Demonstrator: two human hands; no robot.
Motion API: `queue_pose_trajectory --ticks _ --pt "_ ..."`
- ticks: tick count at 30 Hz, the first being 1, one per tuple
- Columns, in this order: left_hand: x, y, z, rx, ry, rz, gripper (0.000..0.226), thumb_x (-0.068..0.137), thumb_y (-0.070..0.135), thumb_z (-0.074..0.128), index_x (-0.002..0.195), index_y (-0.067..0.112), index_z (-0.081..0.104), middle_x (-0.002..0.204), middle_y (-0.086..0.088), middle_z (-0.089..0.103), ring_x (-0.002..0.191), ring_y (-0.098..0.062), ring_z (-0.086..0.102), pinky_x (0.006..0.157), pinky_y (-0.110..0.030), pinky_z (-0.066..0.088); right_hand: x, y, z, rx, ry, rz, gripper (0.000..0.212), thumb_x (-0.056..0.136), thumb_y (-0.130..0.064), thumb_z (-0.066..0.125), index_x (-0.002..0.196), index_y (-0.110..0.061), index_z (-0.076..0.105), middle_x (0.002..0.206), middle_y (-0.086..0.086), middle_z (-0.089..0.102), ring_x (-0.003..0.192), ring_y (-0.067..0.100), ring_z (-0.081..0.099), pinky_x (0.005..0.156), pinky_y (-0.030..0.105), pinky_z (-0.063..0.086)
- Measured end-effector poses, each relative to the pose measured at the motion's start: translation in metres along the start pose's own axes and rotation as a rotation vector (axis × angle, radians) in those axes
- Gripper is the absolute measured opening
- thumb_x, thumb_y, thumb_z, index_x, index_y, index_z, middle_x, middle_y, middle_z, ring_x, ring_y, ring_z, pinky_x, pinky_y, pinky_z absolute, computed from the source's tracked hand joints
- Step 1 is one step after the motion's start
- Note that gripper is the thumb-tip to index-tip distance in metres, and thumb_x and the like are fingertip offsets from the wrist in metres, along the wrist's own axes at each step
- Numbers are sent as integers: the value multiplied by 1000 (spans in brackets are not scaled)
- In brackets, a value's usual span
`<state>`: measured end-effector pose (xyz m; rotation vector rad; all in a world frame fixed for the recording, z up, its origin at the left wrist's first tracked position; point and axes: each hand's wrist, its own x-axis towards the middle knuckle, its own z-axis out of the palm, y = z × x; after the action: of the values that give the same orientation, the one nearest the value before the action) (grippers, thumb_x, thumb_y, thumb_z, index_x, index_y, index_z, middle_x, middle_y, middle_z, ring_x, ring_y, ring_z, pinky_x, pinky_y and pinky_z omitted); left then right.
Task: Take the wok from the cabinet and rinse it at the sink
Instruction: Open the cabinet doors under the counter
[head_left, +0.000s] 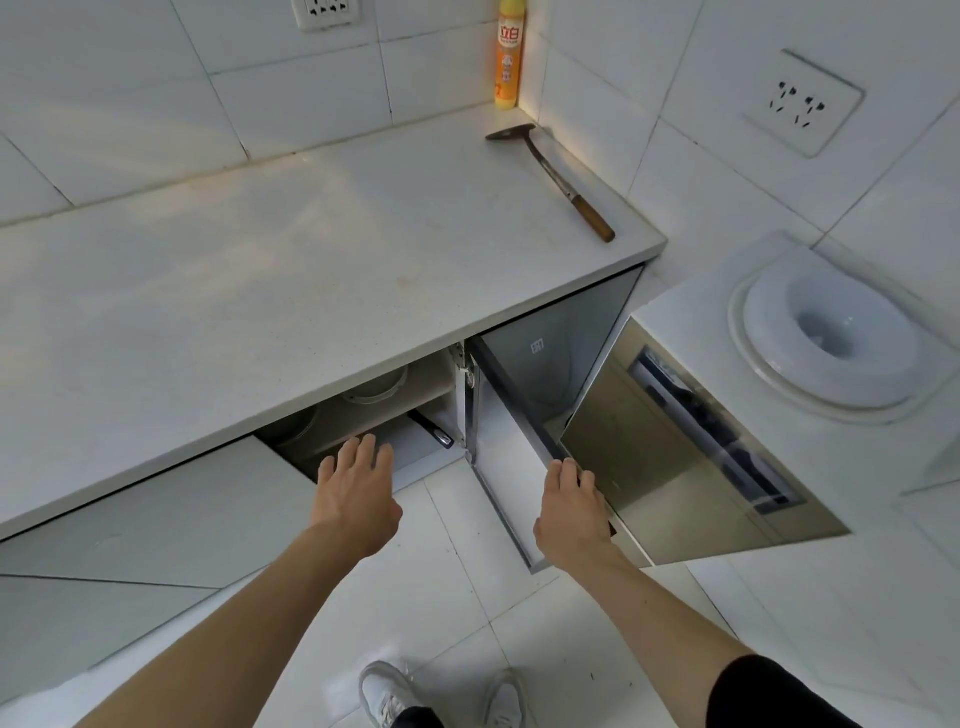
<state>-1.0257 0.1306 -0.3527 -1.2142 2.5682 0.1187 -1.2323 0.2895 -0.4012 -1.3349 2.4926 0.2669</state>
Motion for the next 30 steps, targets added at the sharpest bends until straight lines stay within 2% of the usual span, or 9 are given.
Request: queue_pose_trajectory --ticks 5,10,16,20,24,27,30 --pt "-4 -9 -7 -34 21 2 62 88 34 52 143 17 28 151 -5 27 141 -27 20 112 -41 26 3 0 -9 65 -41 39 79 88 -51 56 146 -11 21 149 12 30 128 28 38 103 34 41" --pt "-12 -26 -8 -45 33 23 61 90 33 50 144 15 28 153 -6 26 142 -27 20 113 -41 25 4 -16 -24 154 -54 68 70 88 -47 58 142 -15 27 147 11 31 128 27 37 103 36 40" --pt "-16 -66 -9 -182 26 -32 56 91 32 51 140 16 32 151 -4 28 140 -26 23 111 -39 27 9 -77 -65 236 53 -119 63 95 -46 49 147 -20 24 156 5 22 142 26 23 113 36 27" --pt "-22 -104 -9 -218 45 -86 57 90 32 51 140 16 32 149 -5 29 137 -26 26 109 -38 28 10 -120 -93 277 101 -226 55 95 -32 52 143 -15 32 151 8 29 138 27 25 109 36 30" --pt "-33 -143 -10 -251 73 -136 52 89 32 52 135 16 36 142 -5 35 131 -26 33 105 -38 33 16 -158 -109 221 122 -285 56 94 -31 52 143 -15 32 150 9 30 135 28 28 106 37 32" --pt "-39 -173 -8 -392 78 -223 52 90 33 53 136 16 37 141 -5 41 128 -27 39 103 -39 37 20 -186 -115 224 112 -335 58 93 -33 54 144 -16 32 152 8 29 138 27 25 109 39 31" --pt "-39 -196 1 -724 42 -383 56 94 36 52 143 12 37 145 -8 44 130 -28 43 106 -38 37 29 -210 -117 236 95 -411 59 94 -34 53 146 -16 32 154 7 26 142 26 20 113 39 27"
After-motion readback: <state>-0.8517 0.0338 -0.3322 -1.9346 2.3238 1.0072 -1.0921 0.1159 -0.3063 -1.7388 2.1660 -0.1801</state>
